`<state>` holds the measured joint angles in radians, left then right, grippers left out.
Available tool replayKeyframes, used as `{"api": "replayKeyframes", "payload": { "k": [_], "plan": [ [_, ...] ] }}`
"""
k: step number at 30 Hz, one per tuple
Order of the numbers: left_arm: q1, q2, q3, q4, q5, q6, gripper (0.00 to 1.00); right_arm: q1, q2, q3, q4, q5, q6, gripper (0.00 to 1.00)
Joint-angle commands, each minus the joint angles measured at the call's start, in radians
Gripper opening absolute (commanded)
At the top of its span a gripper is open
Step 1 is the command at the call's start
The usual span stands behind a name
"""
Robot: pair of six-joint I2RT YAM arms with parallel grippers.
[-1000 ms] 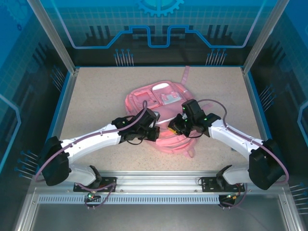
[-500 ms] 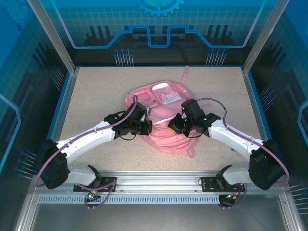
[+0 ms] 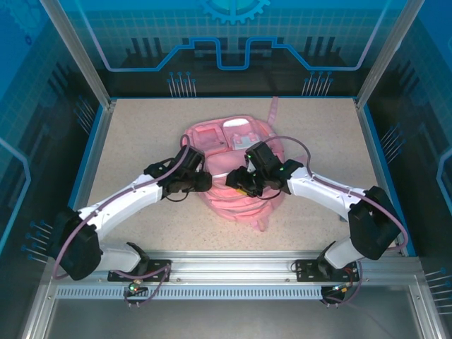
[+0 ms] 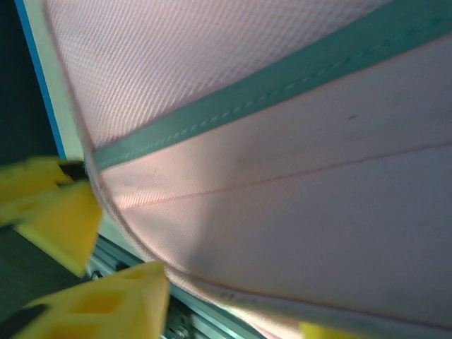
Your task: Pack the student bag
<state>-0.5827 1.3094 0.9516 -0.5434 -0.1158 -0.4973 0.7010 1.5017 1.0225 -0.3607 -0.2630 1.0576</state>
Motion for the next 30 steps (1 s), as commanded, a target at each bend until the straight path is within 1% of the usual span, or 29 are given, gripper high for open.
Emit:
{"api": "replayKeyframes", "payload": {
  "k": [1, 2, 4, 8, 11, 15, 19, 25, 28, 30],
  "plan": [
    [0.008, -0.061, -0.003, -0.026, -0.042, -0.006, 0.61, 0.006, -0.047, 0.051, -0.125, 0.042, -0.137, 0.65],
    [0.008, -0.072, 0.0, -0.035, -0.047, -0.011, 0.67, -0.002, -0.058, 0.08, -0.189, 0.08, -0.186, 0.69],
    [0.011, -0.096, 0.01, -0.057, -0.059, -0.021, 0.76, -0.025, -0.083, 0.131, -0.299, 0.151, -0.283, 0.77],
    [0.014, -0.139, 0.041, -0.111, -0.089, -0.024, 0.85, -0.118, -0.153, 0.184, -0.448, 0.291, -0.442, 0.88],
    [0.014, -0.173, 0.05, -0.145, -0.114, -0.029, 0.9, -0.204, -0.208, 0.171, -0.482, 0.357, -0.53, 0.94],
    [0.014, -0.223, 0.043, -0.165, -0.149, -0.041, 0.96, -0.325, -0.25, 0.125, -0.485, 0.428, -0.613, 0.97],
    [0.015, -0.263, 0.03, -0.168, -0.156, -0.056, 0.98, -0.472, -0.251, 0.062, -0.475, 0.418, -0.627, 0.98],
    [0.019, -0.277, 0.036, -0.185, -0.147, -0.079, 0.99, -0.7, -0.235, -0.033, -0.477, 0.419, -0.603, 0.98],
    [0.019, -0.276, 0.036, -0.187, -0.141, -0.083, 0.99, -0.819, -0.249, -0.089, -0.461, 0.385, -0.591, 0.97],
    [0.02, -0.276, 0.035, -0.184, -0.14, -0.085, 0.99, -0.882, -0.264, -0.126, -0.445, 0.369, -0.569, 0.97]
  ]
}}
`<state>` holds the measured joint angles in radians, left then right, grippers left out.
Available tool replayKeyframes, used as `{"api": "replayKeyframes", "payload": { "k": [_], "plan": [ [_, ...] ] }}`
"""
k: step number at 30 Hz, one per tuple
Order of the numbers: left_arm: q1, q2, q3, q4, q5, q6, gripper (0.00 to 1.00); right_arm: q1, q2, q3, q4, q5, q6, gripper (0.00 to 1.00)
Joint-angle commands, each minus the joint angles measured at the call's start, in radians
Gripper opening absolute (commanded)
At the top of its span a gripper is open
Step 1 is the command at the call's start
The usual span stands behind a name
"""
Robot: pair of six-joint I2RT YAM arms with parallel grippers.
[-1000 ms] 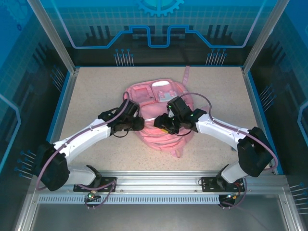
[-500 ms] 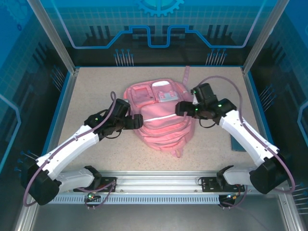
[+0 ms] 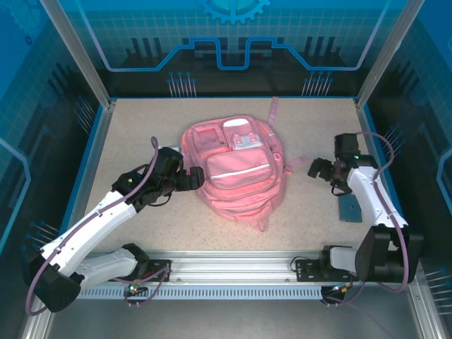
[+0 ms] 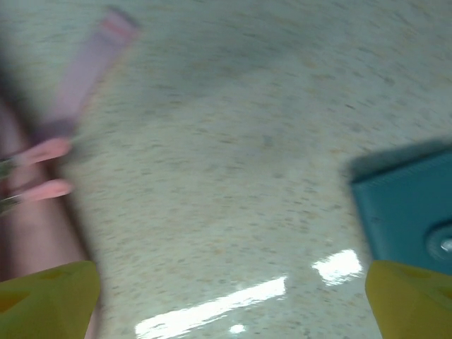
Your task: Pack the student bag
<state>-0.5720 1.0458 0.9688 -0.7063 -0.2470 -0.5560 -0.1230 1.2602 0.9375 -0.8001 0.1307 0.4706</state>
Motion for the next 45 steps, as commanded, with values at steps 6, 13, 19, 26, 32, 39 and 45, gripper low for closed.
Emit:
{"api": "replayKeyframes", "payload": {
  "k": [6, 13, 19, 26, 32, 39, 45],
  "plan": [
    [0.009, -0.011, 0.024, -0.013, -0.002, -0.026, 0.99, -0.226, -0.045, -0.158, 0.059, -0.11, 0.074, 0.98],
    [0.008, -0.007, 0.026, -0.004, 0.019, -0.011, 0.99, -0.345, -0.009, -0.2, 0.156, -0.228, 0.132, 0.97],
    [0.009, -0.006, 0.033, -0.007, 0.026, -0.008, 0.99, -0.345, 0.059, -0.193, 0.187, -0.236, 0.127, 0.97],
    [0.008, -0.004, 0.03, -0.006, 0.038, -0.012, 0.99, -0.342, 0.12, -0.195, 0.197, -0.26, 0.115, 0.97],
    [0.009, 0.008, 0.03, 0.003, 0.059, -0.018, 0.99, -0.254, 0.147, -0.218, 0.215, -0.367, 0.142, 0.95],
    [0.009, 0.029, 0.036, 0.008, 0.076, -0.021, 0.99, -0.005, 0.116, -0.265, 0.265, -0.451, 0.261, 0.95],
    [0.008, 0.029, 0.034, -0.003, 0.08, -0.022, 0.99, 0.122, 0.043, -0.231, 0.214, -0.45, 0.274, 0.93]
  ]
}}
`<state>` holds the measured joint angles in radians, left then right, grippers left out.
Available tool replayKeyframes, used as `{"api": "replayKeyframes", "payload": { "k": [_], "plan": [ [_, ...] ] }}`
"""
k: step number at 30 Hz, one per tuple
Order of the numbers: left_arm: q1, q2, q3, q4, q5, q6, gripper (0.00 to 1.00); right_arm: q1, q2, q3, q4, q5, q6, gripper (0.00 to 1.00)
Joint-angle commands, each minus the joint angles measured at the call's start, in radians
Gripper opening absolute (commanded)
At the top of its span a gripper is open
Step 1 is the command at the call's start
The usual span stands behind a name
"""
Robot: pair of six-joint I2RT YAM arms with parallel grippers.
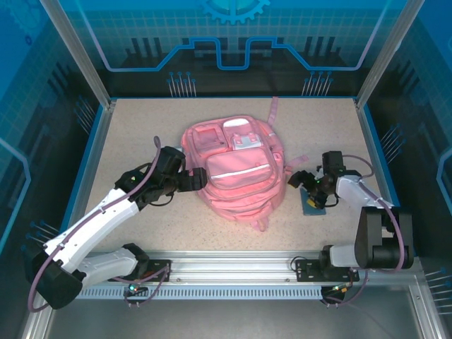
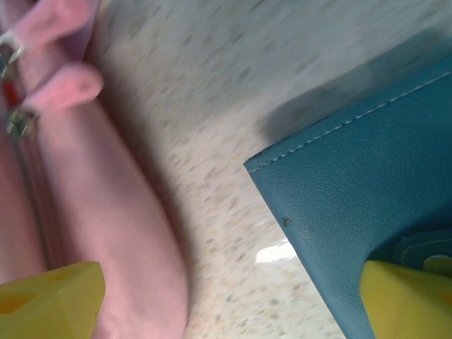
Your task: Pack the student bag
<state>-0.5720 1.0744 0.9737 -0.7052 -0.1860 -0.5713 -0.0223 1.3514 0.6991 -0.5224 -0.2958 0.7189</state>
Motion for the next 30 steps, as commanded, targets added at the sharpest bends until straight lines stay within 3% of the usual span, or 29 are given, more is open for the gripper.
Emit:
{"api": "replayKeyframes", "payload": {
  "k": [1, 5, 8, 14, 23, 30],
  "plan": [
    [0.009, -0.001, 0.027, -0.005, 0.02, -0.007, 0.99, 0.022, -0.069, 0.027, -0.1, 0.014, 0.001, 0.93],
    [0.008, -0.007, 0.022, 0.001, 0.026, -0.009, 0.99, 0.017, -0.122, 0.088, -0.231, 0.239, -0.103, 0.93],
    [0.009, -0.005, 0.02, 0.011, 0.035, -0.012, 0.99, -0.024, -0.099, 0.08, -0.239, 0.309, -0.144, 0.95],
    [0.01, -0.001, 0.025, 0.019, 0.05, -0.013, 0.99, -0.156, -0.002, 0.054, -0.152, 0.201, -0.188, 1.0],
    [0.01, -0.004, 0.024, 0.011, 0.046, -0.008, 0.99, -0.157, 0.057, 0.008, -0.104, 0.106, -0.207, 0.99],
    [0.01, 0.001, 0.021, 0.014, 0.043, -0.01, 0.99, -0.093, -0.019, -0.039, -0.103, -0.032, -0.16, 0.87]
  ]
}}
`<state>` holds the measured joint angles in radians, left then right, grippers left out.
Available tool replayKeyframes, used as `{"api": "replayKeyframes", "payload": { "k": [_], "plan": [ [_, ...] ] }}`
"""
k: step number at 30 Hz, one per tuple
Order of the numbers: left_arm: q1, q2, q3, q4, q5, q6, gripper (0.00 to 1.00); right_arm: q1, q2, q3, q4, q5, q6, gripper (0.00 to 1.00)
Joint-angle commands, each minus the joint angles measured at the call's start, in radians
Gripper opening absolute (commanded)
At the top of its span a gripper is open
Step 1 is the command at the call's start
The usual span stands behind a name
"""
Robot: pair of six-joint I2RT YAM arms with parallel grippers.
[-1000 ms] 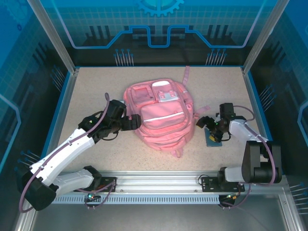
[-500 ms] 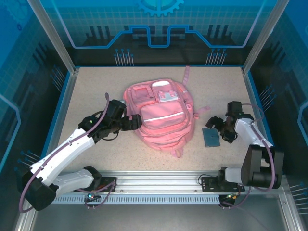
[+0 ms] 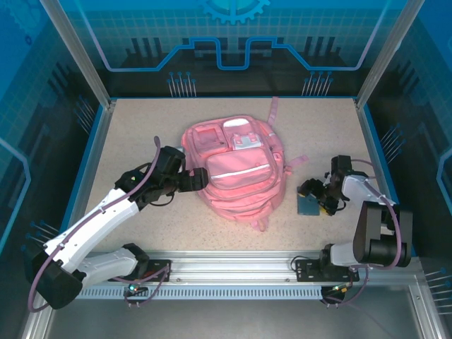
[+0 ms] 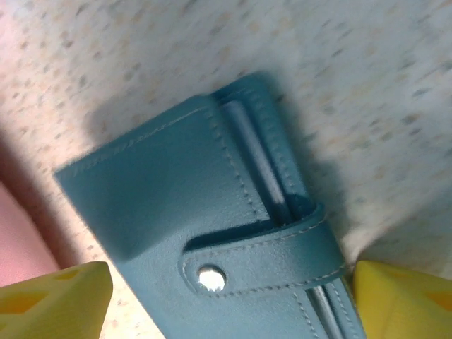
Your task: Pack the student bag
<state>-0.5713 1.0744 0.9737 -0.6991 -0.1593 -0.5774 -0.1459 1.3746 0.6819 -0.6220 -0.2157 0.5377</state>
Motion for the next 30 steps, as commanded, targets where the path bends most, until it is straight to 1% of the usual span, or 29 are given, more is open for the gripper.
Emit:
{"api": "replayKeyframes", "payload": {
  "k": [1, 4, 5, 6, 8, 10, 12, 14, 18, 22, 27, 30],
  "plan": [
    [0.009, 0.001, 0.022, 0.012, 0.017, -0.004, 0.99, 0.042, -0.056, -0.026, -0.001, -0.144, 0.027, 0.85],
    [0.008, 0.003, 0.021, 0.013, 0.019, -0.007, 0.99, 0.053, -0.092, -0.04, 0.028, -0.251, 0.035, 0.82],
    [0.009, 0.004, 0.02, 0.012, 0.02, -0.007, 0.99, 0.052, -0.102, -0.039, 0.026, -0.258, 0.033, 0.8],
    [0.008, 0.005, 0.021, 0.012, 0.019, -0.007, 0.99, 0.052, -0.109, -0.034, 0.012, -0.241, 0.028, 0.8],
    [0.008, 0.005, 0.021, 0.012, 0.02, -0.006, 0.99, 0.05, -0.117, -0.014, -0.03, -0.119, 0.017, 0.79],
    [0.008, 0.004, 0.021, 0.012, 0.019, -0.006, 0.99, 0.035, -0.116, -0.01, -0.037, -0.046, 0.012, 0.78],
    [0.008, 0.004, 0.022, 0.011, 0.019, -0.007, 0.99, 0.022, -0.104, -0.013, -0.03, -0.01, 0.008, 0.77],
    [0.008, 0.004, 0.022, 0.01, 0.02, -0.007, 0.99, 0.014, -0.083, -0.013, -0.012, 0.0, 0.0, 0.75],
    [0.008, 0.003, 0.021, 0.009, 0.023, -0.011, 0.99, 0.004, -0.022, -0.009, 0.036, -0.029, -0.02, 0.67],
    [0.008, 0.002, 0.026, 0.011, 0.03, -0.013, 0.99, 0.003, 0.043, 0.006, 0.063, -0.025, -0.039, 0.59],
    [0.008, 0.002, 0.029, 0.012, 0.033, -0.013, 0.99, 0.011, 0.094, 0.012, 0.094, -0.071, -0.056, 0.46],
    [0.009, 0.003, 0.03, 0.013, 0.033, -0.016, 0.99, 0.025, 0.113, 0.016, 0.097, -0.077, -0.06, 0.4]
  ]
}}
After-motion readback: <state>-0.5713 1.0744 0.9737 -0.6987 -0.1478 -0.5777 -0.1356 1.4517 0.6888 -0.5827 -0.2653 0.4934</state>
